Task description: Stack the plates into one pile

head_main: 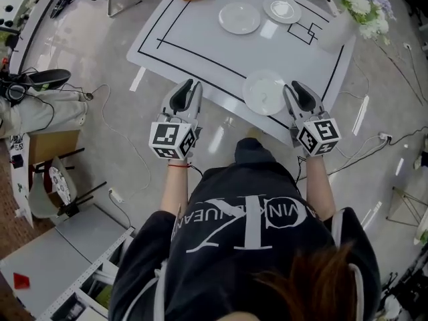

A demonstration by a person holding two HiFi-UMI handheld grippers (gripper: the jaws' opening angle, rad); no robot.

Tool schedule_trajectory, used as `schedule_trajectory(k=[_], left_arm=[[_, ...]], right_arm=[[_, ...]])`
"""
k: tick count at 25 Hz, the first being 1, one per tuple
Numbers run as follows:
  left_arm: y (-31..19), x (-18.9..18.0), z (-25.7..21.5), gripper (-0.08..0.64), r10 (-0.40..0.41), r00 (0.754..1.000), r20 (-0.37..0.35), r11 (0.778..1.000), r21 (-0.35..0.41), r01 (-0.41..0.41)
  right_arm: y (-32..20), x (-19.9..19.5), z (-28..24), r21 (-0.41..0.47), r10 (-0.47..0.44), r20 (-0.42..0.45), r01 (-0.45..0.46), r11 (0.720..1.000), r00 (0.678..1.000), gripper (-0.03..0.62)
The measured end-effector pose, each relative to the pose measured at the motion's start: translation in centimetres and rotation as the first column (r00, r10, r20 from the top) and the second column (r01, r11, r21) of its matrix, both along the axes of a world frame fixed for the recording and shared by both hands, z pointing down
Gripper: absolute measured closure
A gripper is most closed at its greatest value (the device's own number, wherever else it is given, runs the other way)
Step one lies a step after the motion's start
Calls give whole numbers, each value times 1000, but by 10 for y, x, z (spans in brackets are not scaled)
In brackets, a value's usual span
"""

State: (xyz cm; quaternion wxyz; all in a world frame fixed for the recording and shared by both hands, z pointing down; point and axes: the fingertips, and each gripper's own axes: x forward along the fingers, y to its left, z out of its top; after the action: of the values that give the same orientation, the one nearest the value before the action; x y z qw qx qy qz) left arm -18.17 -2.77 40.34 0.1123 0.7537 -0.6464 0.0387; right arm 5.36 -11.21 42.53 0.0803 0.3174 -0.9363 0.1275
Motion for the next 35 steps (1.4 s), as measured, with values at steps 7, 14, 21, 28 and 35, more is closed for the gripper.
schedule_trajectory(k=[7,14,21,28,35], left_arm=[[-55,6,9,474,58,998,-18,998,-1,-58],[-95,25,9,474,167,985,-37,985,-29,-168],[-152,19,18,468,264,963,-47,962,-51,-267],[-225,24,14,437,405,913,-57,910,-73,-408],[-264,13,40,401,405,912,-62,895,-180,-409]], right_arm=[[-41,11,3,-10,54,-3,-55,998,999,491],[-69,17,4,-28,99,-20,-100,995,995,491],[-106,11,15,-74,186,-17,-187,980,982,489],[-142,2,17,-111,292,-34,-294,949,956,488],[-173,-30,27,-185,277,-27,-278,943,960,469]])
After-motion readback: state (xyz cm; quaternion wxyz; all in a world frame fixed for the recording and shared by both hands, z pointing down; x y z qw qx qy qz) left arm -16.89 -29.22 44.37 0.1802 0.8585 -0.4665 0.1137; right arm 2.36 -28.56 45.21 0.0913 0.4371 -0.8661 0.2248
